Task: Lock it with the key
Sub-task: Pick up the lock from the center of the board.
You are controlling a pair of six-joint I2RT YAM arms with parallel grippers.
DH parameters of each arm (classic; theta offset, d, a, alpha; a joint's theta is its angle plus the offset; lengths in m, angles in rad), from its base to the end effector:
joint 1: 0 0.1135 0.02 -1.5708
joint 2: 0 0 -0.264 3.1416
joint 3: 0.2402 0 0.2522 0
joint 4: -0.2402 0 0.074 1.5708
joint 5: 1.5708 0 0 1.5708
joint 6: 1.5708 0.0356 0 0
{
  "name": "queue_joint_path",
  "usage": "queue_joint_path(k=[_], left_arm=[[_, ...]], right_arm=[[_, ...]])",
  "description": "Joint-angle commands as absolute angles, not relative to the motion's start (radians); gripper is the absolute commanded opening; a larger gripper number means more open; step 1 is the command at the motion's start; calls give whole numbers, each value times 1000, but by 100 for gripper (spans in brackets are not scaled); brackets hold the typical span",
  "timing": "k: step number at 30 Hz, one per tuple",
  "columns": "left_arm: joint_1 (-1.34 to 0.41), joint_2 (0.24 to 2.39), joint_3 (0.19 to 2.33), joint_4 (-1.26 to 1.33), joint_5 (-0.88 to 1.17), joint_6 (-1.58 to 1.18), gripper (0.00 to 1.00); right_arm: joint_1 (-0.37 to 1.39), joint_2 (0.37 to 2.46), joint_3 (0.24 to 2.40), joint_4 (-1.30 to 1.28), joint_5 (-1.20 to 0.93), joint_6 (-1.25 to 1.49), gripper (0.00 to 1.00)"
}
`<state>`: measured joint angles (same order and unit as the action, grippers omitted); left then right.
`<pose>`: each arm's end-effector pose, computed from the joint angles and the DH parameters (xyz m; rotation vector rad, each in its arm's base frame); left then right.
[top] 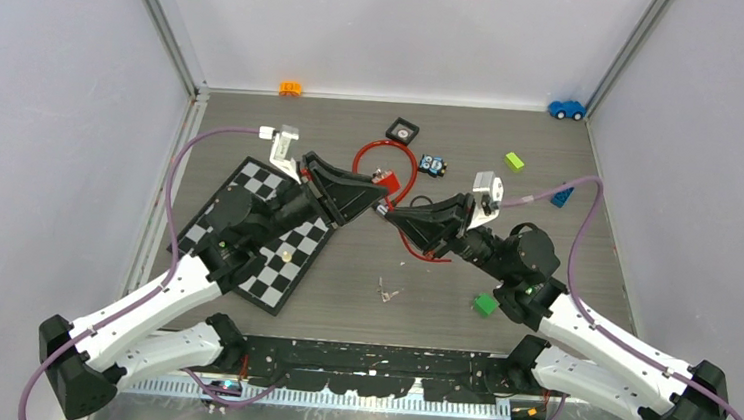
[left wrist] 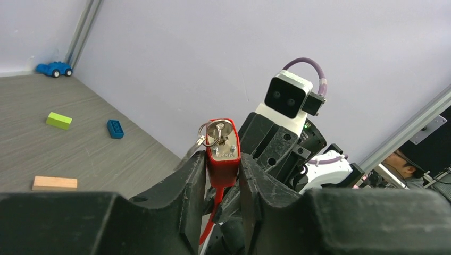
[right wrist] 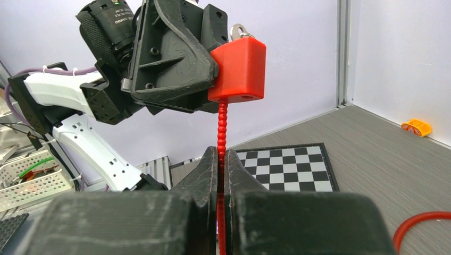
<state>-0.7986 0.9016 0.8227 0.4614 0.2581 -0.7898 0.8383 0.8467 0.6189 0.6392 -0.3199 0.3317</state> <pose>0.1370 -0.1537 0.4015 0.2610 1.3273 -1.5234 0.1228 0.1533 0.3575 -0.6032 1.1178 1.2060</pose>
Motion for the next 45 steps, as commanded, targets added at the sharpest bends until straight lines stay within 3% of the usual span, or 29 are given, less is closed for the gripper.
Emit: queue_joint_path(k=[1,6,13,21,22,26,29,34,40,45], left_arm=[[-799,890,842,541,258,-801,29],[-800,899,842,550,254,-809,27],[-799,907,841,556,275,-822,38],[-799,903,834,546,283,-820,4],[-799,901,834,542,285,-817,8],[-799,893,871,461,334,-757,69],[-799,864,960,287,402,-642,90],[-799,758,1023,35,425,-375,97],[-799,620,931,-29,448,162,99],[-799,635,946,-148,426,601,100]], right_arm=[[855,849,672,719,-340,311,1],[879,862,676,715,-342,303,1],[896,870,679,704,-325,284,1],[899,848,678,679,-293,258,1],[899,840,677,672,-286,250,1],[899,793,712,538,-261,184,1],[899,752,806,260,-240,69,1],[899,743,983,-98,-158,87,1],[899,796,1125,-221,-110,371,1],[899,912,1334,-418,-72,635,1]])
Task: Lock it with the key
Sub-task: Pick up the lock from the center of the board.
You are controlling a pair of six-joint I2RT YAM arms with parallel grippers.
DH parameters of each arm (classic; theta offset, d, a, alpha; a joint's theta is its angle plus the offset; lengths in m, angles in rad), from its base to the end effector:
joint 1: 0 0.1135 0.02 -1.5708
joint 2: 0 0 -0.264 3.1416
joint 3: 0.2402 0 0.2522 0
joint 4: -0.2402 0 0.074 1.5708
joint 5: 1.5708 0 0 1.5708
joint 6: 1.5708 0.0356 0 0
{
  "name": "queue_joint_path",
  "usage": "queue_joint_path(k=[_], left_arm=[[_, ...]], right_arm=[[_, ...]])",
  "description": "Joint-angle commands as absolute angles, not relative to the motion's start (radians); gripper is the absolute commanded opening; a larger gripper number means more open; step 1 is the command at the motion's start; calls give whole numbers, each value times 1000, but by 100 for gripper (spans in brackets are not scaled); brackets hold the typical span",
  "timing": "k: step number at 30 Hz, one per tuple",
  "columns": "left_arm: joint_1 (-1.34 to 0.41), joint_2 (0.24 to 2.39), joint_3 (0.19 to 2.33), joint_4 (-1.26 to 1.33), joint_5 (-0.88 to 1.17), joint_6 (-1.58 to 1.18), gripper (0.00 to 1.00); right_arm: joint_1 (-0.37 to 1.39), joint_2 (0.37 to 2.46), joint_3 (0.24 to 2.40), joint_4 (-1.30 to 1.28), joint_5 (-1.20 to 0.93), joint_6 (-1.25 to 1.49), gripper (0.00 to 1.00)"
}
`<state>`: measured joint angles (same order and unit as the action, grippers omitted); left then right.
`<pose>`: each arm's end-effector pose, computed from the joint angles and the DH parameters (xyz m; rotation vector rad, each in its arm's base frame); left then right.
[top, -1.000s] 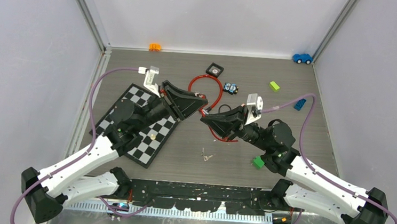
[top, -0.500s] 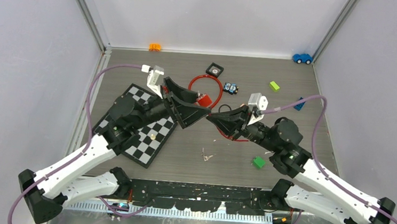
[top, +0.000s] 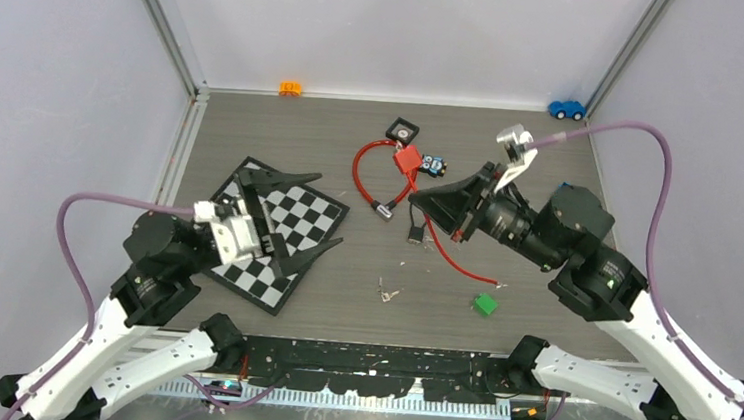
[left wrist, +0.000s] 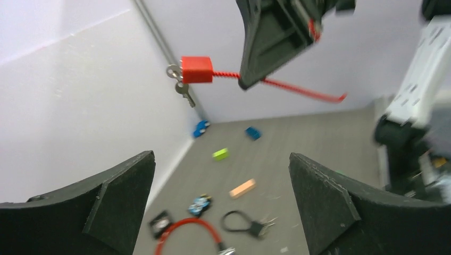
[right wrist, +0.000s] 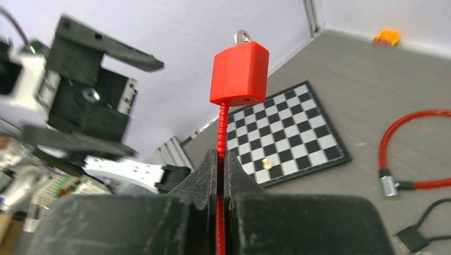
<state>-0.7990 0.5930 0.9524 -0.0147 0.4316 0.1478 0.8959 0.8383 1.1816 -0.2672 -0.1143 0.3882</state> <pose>0.0656 -0.0888 0.4393 0.9118 0.9301 -0.8237 0.0987 0.1298 0.4571 -0.4966 1.5214 1.1054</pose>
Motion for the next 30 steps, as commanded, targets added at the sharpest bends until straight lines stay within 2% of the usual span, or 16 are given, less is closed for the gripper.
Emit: queue_joint_path(k=[1,6,13,20,30], left_arm=[[-799,652,953,-160,414,651,100],[-801,714,988,-166,364,826,99],[-809,766,1037,-145,316,1014,89],[-822,769,1041,-124,359,1039,73],[-852,776,1060,-238,463,1016,64]], right_arm=[[899,934,1375,-455,-81,672,1],[899,1009,1473,-533,-136,839,1],[899,1083,1531,-624,-166,921,1],[898,1141,1538,-689,-172,921,1],[897,1160,1520,-675,-165,915,1]])
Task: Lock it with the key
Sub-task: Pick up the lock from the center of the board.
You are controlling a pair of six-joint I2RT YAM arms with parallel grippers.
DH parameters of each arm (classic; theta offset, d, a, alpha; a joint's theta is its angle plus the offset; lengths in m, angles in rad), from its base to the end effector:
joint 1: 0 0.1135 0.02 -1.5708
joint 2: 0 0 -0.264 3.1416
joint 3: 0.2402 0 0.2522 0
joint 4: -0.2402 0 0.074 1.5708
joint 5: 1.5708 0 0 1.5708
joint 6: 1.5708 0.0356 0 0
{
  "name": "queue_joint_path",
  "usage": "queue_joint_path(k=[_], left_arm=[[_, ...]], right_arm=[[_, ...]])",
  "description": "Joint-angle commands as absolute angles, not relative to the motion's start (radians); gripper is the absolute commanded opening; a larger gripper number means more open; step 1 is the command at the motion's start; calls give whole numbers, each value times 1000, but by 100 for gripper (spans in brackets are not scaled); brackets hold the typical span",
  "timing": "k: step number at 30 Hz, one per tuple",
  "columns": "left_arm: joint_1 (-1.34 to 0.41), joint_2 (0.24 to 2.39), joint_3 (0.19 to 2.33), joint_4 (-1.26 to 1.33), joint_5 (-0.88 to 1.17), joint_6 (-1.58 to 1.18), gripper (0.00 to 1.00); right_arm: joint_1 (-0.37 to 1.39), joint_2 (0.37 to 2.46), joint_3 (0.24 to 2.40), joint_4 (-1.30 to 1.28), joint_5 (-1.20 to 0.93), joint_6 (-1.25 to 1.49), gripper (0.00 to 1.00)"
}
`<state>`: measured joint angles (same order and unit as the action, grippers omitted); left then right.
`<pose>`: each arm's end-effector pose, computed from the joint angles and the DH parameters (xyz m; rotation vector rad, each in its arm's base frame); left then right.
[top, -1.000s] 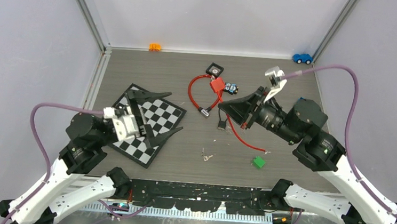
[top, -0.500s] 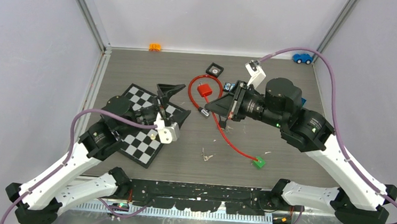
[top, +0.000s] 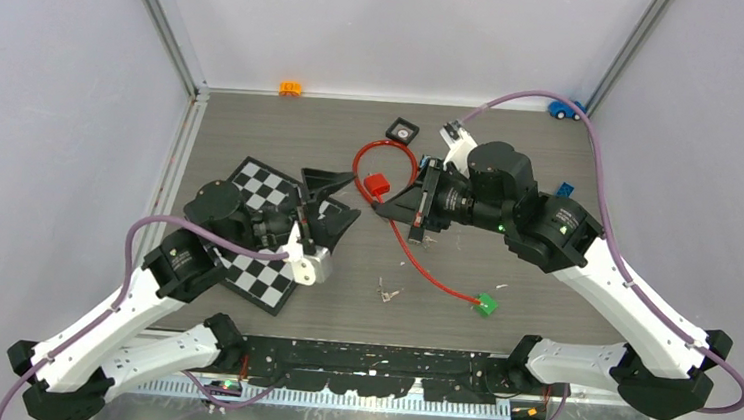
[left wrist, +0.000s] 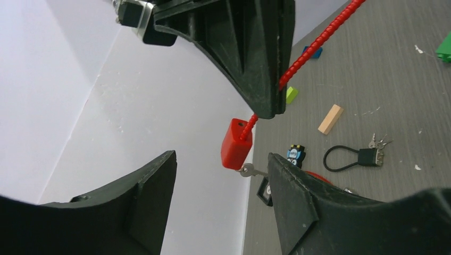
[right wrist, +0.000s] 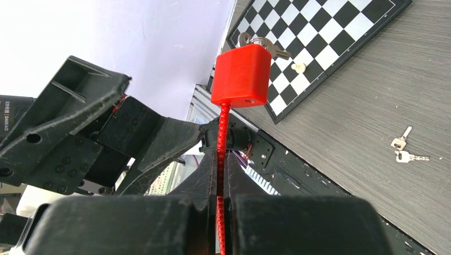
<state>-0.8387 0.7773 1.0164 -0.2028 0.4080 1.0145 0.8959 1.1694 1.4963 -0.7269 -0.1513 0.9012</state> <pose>0.0979 -0.1301 0.4188 1.3980 0.6460 -0.1732 0.1396 0.1830 0.4495 -0.1053 2.2133 1.2523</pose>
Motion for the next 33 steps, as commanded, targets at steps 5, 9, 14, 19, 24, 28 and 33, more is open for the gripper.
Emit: queue_joint_path(k=[5,9,14,19,24,28,33], left_arm=[[-863,794,1050,-244,441,1046,63],[-870,817,1057,-243,422,1078,63],[-874,843,1064,-243,395,1112,62],[-879,864,1076,-244,378,1133,56],[-881,881,1081,-243,349,1172,53],[-882,891,1088,-244,347,1180,49],[-883,901,1094,-261,337,1201,46]], right_arm=[[898,1157,1508,-653,-199,930,1],[898,1148,1496,-630,-212,944,1],[898,1136,1477,-607,-240,966,1],[897,1129,1461,-607,-244,972,1],[897,1125,1456,-607,-256,974,1],[897,1125,1453,-607,-257,973,1],[897,1127,1451,-603,-265,974,1]])
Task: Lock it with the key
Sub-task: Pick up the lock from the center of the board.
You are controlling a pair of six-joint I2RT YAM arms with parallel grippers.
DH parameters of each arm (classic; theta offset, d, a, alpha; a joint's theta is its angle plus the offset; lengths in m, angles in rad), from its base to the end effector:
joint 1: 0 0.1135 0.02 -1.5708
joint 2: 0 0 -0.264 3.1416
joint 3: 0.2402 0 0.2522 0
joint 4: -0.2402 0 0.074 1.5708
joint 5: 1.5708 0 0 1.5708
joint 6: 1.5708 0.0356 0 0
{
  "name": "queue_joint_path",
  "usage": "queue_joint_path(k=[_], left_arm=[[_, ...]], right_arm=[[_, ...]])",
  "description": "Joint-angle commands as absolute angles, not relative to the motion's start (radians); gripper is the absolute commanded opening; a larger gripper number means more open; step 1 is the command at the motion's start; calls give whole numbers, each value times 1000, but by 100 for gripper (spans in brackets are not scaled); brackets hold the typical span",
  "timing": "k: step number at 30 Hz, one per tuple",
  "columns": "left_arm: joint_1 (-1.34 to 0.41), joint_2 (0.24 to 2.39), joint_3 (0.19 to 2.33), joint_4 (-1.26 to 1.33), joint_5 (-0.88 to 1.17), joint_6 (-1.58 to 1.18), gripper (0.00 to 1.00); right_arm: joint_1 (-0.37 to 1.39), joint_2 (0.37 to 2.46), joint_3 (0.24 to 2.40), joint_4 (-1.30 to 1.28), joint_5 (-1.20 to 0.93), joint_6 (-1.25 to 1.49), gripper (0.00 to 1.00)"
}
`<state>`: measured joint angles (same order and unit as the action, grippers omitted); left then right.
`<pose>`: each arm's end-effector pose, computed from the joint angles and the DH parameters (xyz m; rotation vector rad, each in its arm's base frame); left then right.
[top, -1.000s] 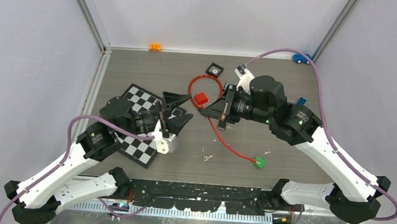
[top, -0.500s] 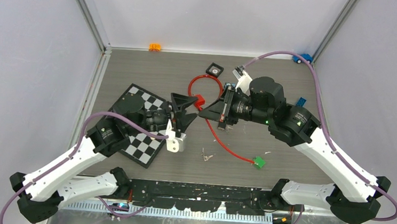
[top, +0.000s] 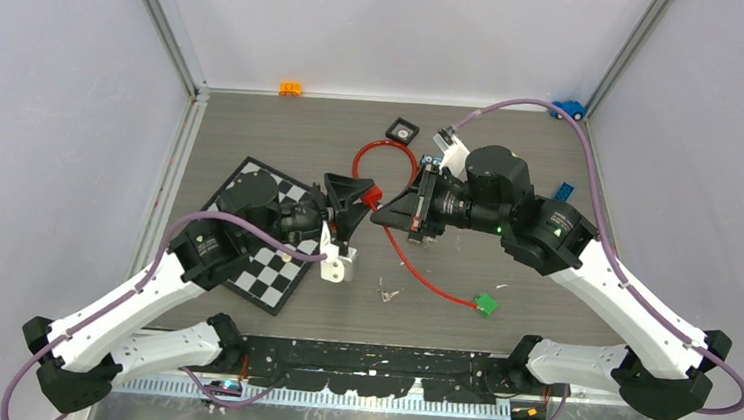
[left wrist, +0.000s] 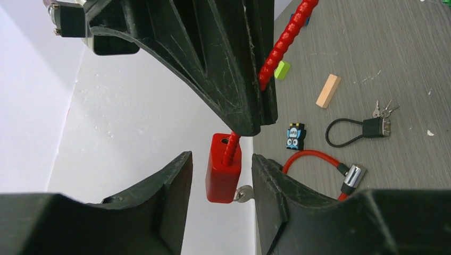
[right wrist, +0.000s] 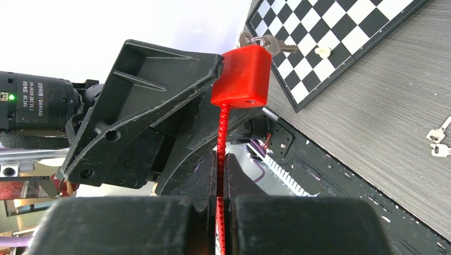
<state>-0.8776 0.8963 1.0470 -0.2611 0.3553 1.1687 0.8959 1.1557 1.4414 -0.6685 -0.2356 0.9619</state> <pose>0.1151 -0.1579 0.4040 1.5502 0.6341 -0.0790 0.1387 0.1867 0.4411 -0.1048 2.2399 1.3675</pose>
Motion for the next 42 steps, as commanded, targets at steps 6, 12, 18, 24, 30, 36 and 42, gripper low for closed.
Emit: queue_joint_path(k=[6,12,18,24,30,36,42], left_arm=[[-886,907,1094,-280,321,1216,43],[-893,910,1098,-282,321,1213,31],[-915,906,1100,-282,323,1184,0],[-951,886,1094,-284,240,1142,0],[-951,870,1086,-255,185,958,0],[-951,838,1046,-259,109,797,0],[-951,817,1072,-374,110,564,0]], right_arm=[[898,1129,1451,-602,-270,974,1],[897,1133,1445,-601,-270,974,1],[898,1137,1443,-601,-264,973,1],[898,1134,1437,-601,-247,959,2],[898,1113,1460,-593,-234,860,63],[897,1020,1499,-583,-81,685,75],[897,870,1446,-487,126,360,75]])
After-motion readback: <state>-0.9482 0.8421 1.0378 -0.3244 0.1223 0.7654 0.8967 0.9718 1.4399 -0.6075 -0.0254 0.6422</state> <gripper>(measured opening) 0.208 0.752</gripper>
